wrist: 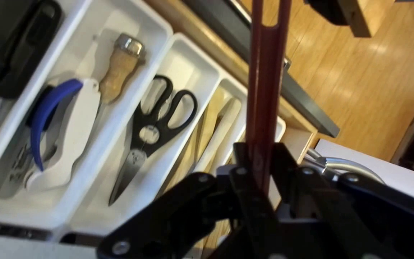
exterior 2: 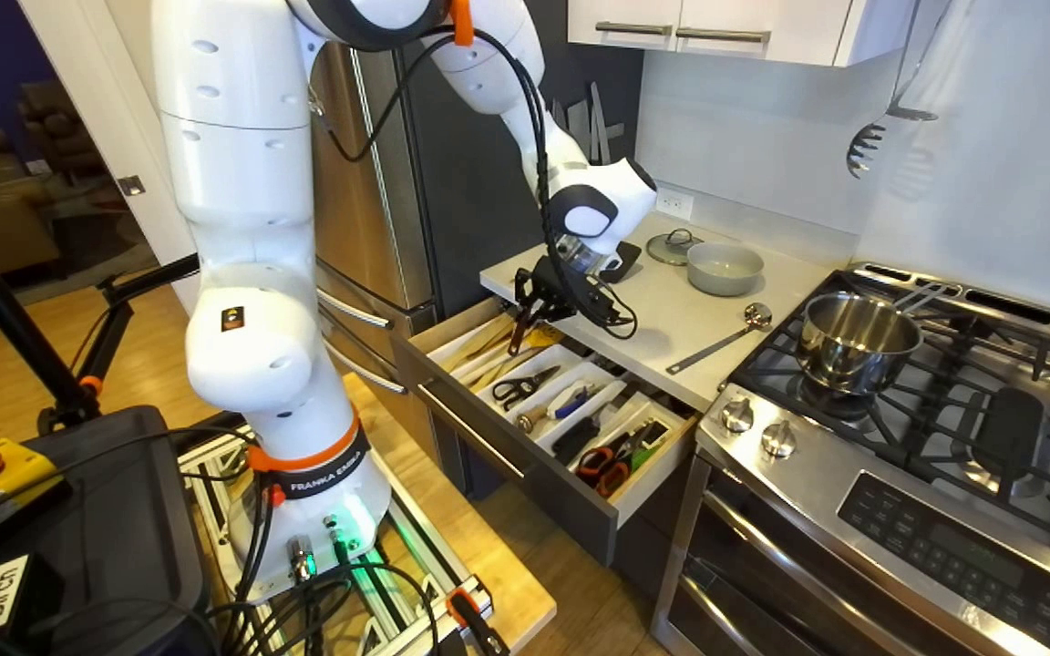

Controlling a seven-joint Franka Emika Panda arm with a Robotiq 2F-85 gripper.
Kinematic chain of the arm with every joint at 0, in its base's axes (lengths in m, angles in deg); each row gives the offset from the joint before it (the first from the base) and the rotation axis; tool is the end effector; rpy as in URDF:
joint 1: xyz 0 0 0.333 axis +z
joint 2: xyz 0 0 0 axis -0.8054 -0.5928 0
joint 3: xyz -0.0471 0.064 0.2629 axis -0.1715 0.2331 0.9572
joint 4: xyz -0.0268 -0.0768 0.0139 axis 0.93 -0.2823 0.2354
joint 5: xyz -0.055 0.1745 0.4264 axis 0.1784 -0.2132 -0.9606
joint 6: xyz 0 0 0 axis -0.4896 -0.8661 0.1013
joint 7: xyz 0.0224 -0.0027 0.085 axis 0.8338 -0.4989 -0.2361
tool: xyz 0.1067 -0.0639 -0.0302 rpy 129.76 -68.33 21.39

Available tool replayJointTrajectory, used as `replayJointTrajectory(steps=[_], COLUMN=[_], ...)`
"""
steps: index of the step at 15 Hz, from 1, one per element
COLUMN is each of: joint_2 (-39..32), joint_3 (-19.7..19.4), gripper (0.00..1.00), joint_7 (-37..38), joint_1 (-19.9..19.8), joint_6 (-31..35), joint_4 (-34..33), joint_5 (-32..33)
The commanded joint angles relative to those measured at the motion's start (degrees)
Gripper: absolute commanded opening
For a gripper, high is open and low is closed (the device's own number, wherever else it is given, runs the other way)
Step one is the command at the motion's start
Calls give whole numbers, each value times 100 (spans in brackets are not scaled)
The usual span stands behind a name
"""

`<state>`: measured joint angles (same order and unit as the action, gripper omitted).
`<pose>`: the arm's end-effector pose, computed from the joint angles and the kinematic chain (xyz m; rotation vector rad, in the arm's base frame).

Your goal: Put the silicone spatula in the drawer

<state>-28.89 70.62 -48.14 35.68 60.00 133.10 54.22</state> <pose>0.4927 0.0221 0.1057 -2.4335 -0.8828 0.2417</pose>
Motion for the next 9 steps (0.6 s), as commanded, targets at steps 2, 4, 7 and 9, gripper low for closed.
replayJointTrajectory(steps=[2,4,7,9], joint_2=[19,-178,-512,-759], joint_3=[-815,-963,-1117,-1214], gripper=[5,5,5,5], joint_7=[1115,1720,2606,3124], joint_1=[814,1026,1228,1267], joint_6=[-74,26,109,229], joint_4=[374,377,338,314], joint_5=[113,99,179,225])
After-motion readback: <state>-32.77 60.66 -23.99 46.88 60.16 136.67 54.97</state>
